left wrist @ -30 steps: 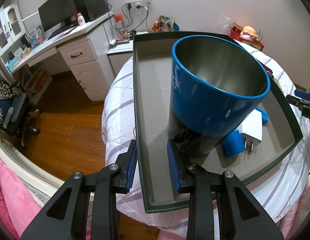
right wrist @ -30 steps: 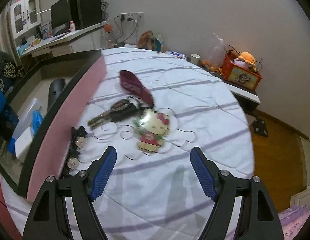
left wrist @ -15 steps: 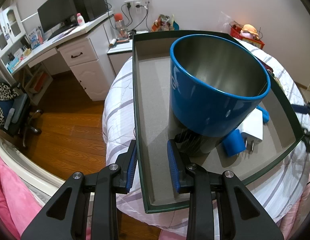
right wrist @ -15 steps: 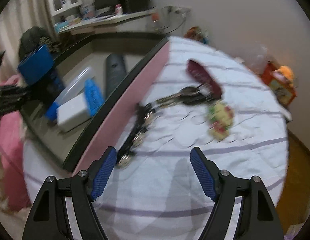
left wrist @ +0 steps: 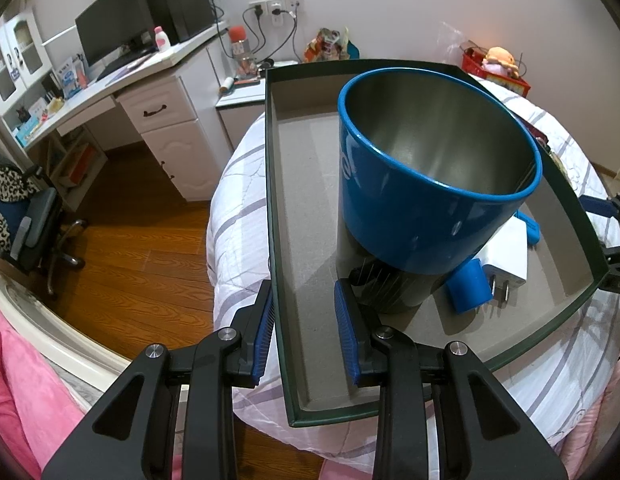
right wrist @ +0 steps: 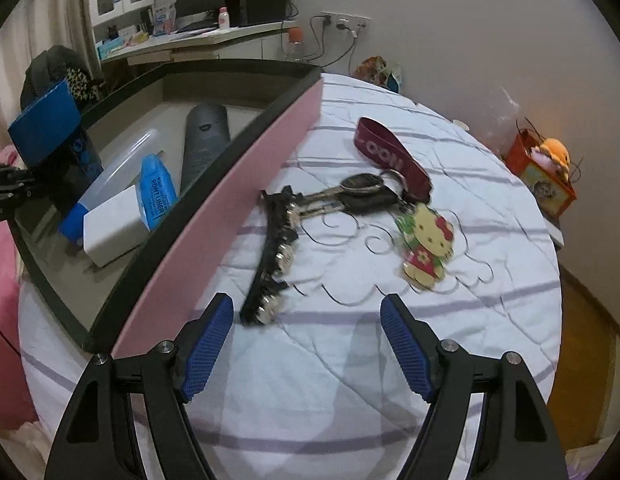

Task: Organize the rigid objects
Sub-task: 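Move the right gripper to the black hair clip and grasp it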

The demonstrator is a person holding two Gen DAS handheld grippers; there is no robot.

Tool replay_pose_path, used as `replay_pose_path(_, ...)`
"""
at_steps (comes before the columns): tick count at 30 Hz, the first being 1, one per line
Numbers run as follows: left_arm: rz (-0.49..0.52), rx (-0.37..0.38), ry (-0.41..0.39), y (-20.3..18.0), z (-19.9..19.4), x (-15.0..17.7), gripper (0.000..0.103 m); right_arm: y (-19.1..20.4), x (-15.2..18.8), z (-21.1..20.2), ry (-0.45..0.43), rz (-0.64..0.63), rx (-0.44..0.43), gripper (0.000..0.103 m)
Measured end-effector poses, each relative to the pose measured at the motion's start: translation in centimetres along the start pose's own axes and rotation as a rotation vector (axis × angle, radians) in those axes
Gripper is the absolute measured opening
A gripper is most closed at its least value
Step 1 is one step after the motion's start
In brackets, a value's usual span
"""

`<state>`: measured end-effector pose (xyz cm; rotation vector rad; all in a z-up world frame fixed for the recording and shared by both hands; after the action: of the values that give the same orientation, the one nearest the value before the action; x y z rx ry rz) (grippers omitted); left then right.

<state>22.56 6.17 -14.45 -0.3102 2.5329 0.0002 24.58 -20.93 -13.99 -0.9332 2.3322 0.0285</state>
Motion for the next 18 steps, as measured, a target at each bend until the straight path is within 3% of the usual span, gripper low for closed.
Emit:
replay_pose_path(6,0.002,-0.002,0.0,0.1,-0.1,0.1,0.029,-0.8,0.0,0.7,-0.029,0.026,-0.032,0.077)
replay_pose_path(8,0.001,-0.001,-0.001,0.0,-0.1,0.1,0.029,-1.2,0.1,1.5,-0.026,0.048,-0.047,0.055)
replay_pose_path(9,0.002,-0.001,-0.001,0.0,-0.1,0.1,0.029,-1.4,0.2,1.4,-0.034,0.055,-0.036,0.049)
replay_pose_path(11,0.002,-0.003,0.0,0.0,-0.1,0.1,0.029,-1.9,0.5,1.0,-0.05,0.088,-0.053,0.023)
replay_pose_path(12,0.002,-0.003,0.0,0.0,-0.1,0.1,0.029,-2.2,0.6,0.8,-0.055,0.101,-0.058,0.018)
replay_pose_path(18,0.002,-0.003,0.0,-0.1,-0.1,0.1,0.029,-2.0,1.9,-0.6,0.002,0.099,-0.075,0.019)
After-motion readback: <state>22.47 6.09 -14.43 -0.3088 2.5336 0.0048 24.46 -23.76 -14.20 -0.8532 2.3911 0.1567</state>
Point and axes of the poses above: each gripper's, at about its wrist camera, not at the fingertips, and z roughly the way its jaws point, y to its left, x to its underside, the point moved 4 cm from there along z, roughly the way its jaws point, and after that the axes turned 15 degrees about -z, right-handed, at the moved point
